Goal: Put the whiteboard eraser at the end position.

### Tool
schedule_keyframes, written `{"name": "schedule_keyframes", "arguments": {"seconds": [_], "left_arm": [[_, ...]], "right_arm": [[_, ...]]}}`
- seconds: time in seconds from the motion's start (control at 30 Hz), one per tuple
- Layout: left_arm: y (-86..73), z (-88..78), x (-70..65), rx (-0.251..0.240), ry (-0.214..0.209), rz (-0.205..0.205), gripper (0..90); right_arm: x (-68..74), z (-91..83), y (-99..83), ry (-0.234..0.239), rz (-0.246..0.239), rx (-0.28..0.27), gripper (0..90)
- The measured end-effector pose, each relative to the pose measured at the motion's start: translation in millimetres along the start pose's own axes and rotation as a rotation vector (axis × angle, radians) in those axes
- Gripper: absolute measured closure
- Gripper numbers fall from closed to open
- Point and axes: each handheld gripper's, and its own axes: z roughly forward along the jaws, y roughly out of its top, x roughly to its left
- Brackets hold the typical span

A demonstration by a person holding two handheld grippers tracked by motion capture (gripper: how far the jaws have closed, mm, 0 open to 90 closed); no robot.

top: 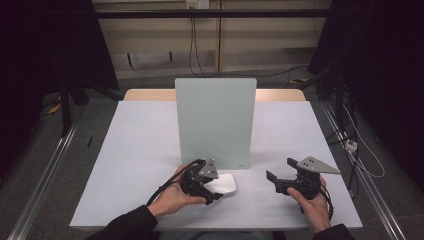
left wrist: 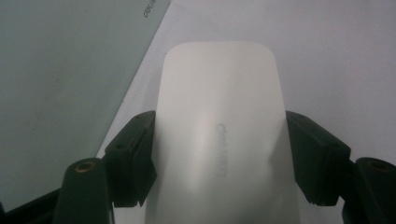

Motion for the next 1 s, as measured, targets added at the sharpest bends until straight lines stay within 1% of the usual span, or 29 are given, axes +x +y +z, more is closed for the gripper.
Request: {"name": "schedule_keyframes", "arguments": {"seconds": [0.03,0.1,0.13,0.17,0.23,0.27,0.3,0.33,0.37,0.4,0.47,0.53,0.57,0.6,0.63,0.67,0.7,0.73,0.77,0.87,0.93,0.97,1.0], "left_arm": [[-0.1,-0.2,0.6,-0.003,0.003,-0.006,29.3],[-0.3,0.6,0.6,-0.011,0.021,-0.024,22.4],[-0.3,0.5,0.4,-0.012,0.022,-0.024,19.9],[-0.1,0.0,0.3,-0.009,0.013,-0.029,18.4],[0.5,0.2,-0.7,-0.024,0.025,-0.04,15.5],[0.8,0.1,-1.4,-0.028,0.03,-0.037,13.2],[1.2,-0.6,-1.3,-0.036,0.037,-0.035,12.3],[1.9,-1.5,-2.7,-0.038,0.058,-0.034,11.6],[1.8,-3.2,-2.5,-0.048,0.053,-0.034,10.2],[1.9,-3.8,-2.8,-0.063,0.063,-0.051,9.4],[2.0,-4.8,-2.5,-0.071,0.066,-0.055,7.9],[1.4,-7.1,-1.8,-0.077,0.06,-0.059,7.2],[1.2,-7.9,-1.3,-0.089,0.063,-0.064,7.2],[0.7,-8.6,-0.8,-0.108,0.06,-0.078,7.1],[0.8,-10.9,-0.2,-0.107,0.063,-0.083,7.1],[0.0,-11.8,1.0,-0.129,0.043,-0.09,7.1],[-0.5,-13.4,1.6,-0.139,0.046,-0.088,7.1],[-1.0,-15.2,2.5,-0.137,0.054,-0.088,7.1],[-1.8,-16.4,3.4,-0.153,0.059,-0.1,7.1],[-2.8,-21.1,5.7,-0.181,0.063,-0.111,7.1],[-2.5,-24.4,6.9,-0.191,0.085,-0.126,7.1],[-2.8,-25.0,7.2,-0.205,0.087,-0.135,7.1],[-3.0,-26.2,7.9,-0.215,0.104,-0.143,7.1]], "right_arm": [[-0.2,0.2,-0.1,0.0,0.0,-0.002,7.6],[-0.7,0.1,-0.1,0.001,-0.001,-0.001,7.6],[-0.5,0.2,-0.2,0.001,-0.001,-0.002,7.6],[-0.4,0.1,-0.3,0.001,-0.002,-0.003,7.6],[-0.4,-0.4,-0.2,0.002,0.0,-0.002,7.6],[-0.7,-0.3,-0.3,0.002,0.001,-0.002,7.6],[-0.7,-0.2,-0.3,0.002,0.001,-0.002,7.6],[-0.7,-0.2,-0.3,0.003,0.0,-0.003,7.6],[-0.6,-0.1,-0.2,0.004,0.0,-0.003,7.6],[-0.5,0.0,-0.2,0.004,0.0,-0.002,7.6],[-0.6,0.1,-0.2,0.005,0.0,-0.001,7.6],[-0.9,0.1,-0.3,0.004,0.001,-0.001,7.6],[-1.1,0.2,-0.4,0.004,0.002,-0.002,7.6],[-1.3,0.1,-0.4,0.004,0.004,-0.001,7.6],[-1.6,0.3,-0.4,0.003,0.006,-0.002,7.6],[-1.8,0.5,-0.3,0.003,0.006,-0.002,7.6],[-1.7,0.6,-0.3,0.003,0.006,-0.002,7.6],[-1.6,0.6,-0.2,0.005,0.005,-0.002,7.6],[-1.3,0.8,-0.2,0.005,0.005,-0.002,7.6],[-1.6,0.5,-0.2,0.003,0.004,-0.003,7.6],[-1.6,0.6,-0.1,0.003,0.006,-0.001,7.6],[-1.3,0.7,-0.1,0.003,0.006,-0.003,7.6],[-1.2,0.9,-0.1,0.002,0.006,-0.003,7.6]]}}
